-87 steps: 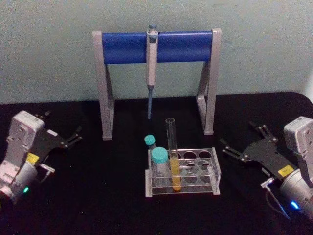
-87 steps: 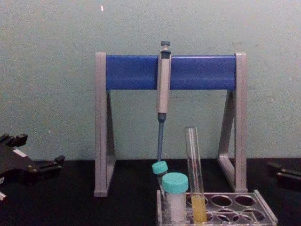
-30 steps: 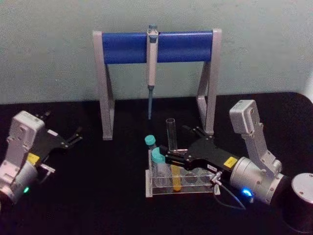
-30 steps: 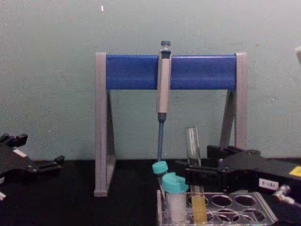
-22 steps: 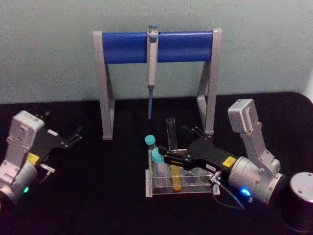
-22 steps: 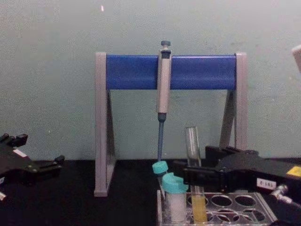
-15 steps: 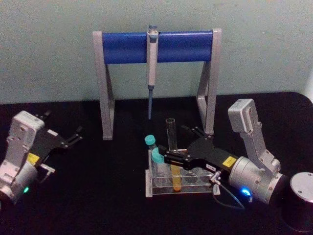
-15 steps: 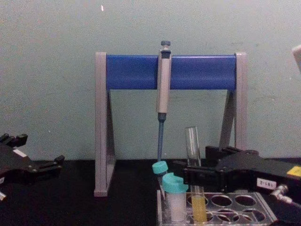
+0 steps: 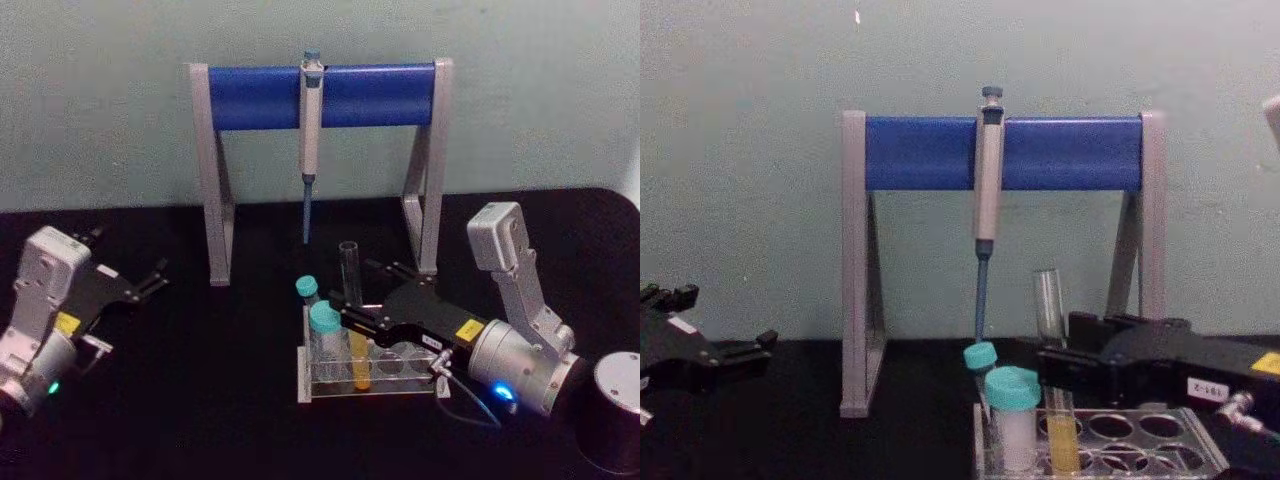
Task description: Pick up the test tube from the test tube rack, shake it, then place it back into the test tube rack.
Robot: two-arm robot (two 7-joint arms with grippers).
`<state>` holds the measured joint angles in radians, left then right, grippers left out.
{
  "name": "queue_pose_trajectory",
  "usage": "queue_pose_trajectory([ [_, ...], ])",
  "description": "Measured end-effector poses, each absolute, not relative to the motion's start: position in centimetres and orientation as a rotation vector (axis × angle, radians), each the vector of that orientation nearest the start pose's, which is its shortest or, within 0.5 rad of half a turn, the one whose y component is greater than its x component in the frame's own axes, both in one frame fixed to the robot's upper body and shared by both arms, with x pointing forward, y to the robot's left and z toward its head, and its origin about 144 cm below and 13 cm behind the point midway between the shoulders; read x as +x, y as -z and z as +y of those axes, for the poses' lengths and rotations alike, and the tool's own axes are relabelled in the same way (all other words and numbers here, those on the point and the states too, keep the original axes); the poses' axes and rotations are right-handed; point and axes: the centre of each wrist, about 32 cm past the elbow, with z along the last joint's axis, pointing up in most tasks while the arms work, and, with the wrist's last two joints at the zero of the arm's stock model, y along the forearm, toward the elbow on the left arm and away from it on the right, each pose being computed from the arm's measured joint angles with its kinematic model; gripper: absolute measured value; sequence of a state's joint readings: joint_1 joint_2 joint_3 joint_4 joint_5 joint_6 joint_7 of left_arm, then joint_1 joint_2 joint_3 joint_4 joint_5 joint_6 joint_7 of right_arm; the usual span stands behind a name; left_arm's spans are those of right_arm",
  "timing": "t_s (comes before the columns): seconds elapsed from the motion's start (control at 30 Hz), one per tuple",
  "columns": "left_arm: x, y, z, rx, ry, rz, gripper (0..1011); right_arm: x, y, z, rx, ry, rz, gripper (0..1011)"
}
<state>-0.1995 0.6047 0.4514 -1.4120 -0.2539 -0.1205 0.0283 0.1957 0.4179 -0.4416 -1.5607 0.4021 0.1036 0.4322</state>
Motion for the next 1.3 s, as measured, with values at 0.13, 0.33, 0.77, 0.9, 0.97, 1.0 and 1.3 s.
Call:
queue_pose_trajectory([
  [0.13,48.86,-113.98,30.97,0.304,-1.248,-0.285,1001,48.70,-117.10,-22.17,-0.118,0.744,0.038,646],
  [0.33,48.86,-113.98,30.97,0.304,-1.248,-0.285,1001,48.69,-117.10,-22.17,-0.117,0.744,0.038,469],
  [0.77,48.86,-113.98,30.96,0.304,-1.248,-0.285,1001,48.69,-117.11,-22.17,-0.116,0.743,0.037,227],
  [0.9,48.86,-113.98,30.97,0.304,-1.248,-0.285,1001,48.69,-117.11,-22.16,-0.116,0.743,0.037,227],
  [0.97,48.86,-113.98,30.97,0.304,-1.248,-0.285,1001,48.69,-117.11,-22.16,-0.116,0.743,0.037,227],
  [1.0,48.86,-113.98,30.96,0.304,-1.248,-0.285,1001,48.69,-117.11,-22.17,-0.116,0.743,0.037,227],
  [1.3,48.86,-113.98,30.97,0.304,-1.248,-0.285,1001,48.67,-117.08,-22.23,-0.112,0.743,0.032,227],
])
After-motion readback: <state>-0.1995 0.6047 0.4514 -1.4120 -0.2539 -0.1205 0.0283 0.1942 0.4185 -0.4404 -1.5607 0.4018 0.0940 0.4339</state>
